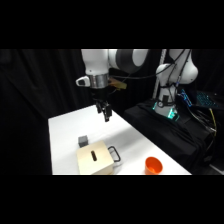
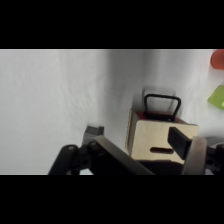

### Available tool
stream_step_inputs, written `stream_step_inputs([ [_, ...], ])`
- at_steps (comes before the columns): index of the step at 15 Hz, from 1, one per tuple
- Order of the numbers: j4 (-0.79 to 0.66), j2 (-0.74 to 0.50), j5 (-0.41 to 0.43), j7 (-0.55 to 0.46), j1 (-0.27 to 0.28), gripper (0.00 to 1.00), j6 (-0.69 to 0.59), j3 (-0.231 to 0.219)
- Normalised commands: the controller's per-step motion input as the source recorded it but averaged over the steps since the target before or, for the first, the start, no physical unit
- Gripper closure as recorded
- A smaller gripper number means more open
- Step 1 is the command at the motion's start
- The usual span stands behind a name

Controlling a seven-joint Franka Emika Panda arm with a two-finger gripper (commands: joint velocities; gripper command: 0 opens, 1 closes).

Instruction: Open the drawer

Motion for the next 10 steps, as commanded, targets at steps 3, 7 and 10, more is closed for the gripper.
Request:
stream_step_inputs([
  [3, -0.26, 0.0, 0.061, 0.18, 0.049, 0.0, 0.5, 0.06],
  [7, -0.15, 0.08, 0.02, 0.14, 0.06, 0.0, 0.46, 0.042],
  [10, -0.08, 0.1, -0.012, 0.12, 0.06, 0.0, 0.37, 0.017],
])
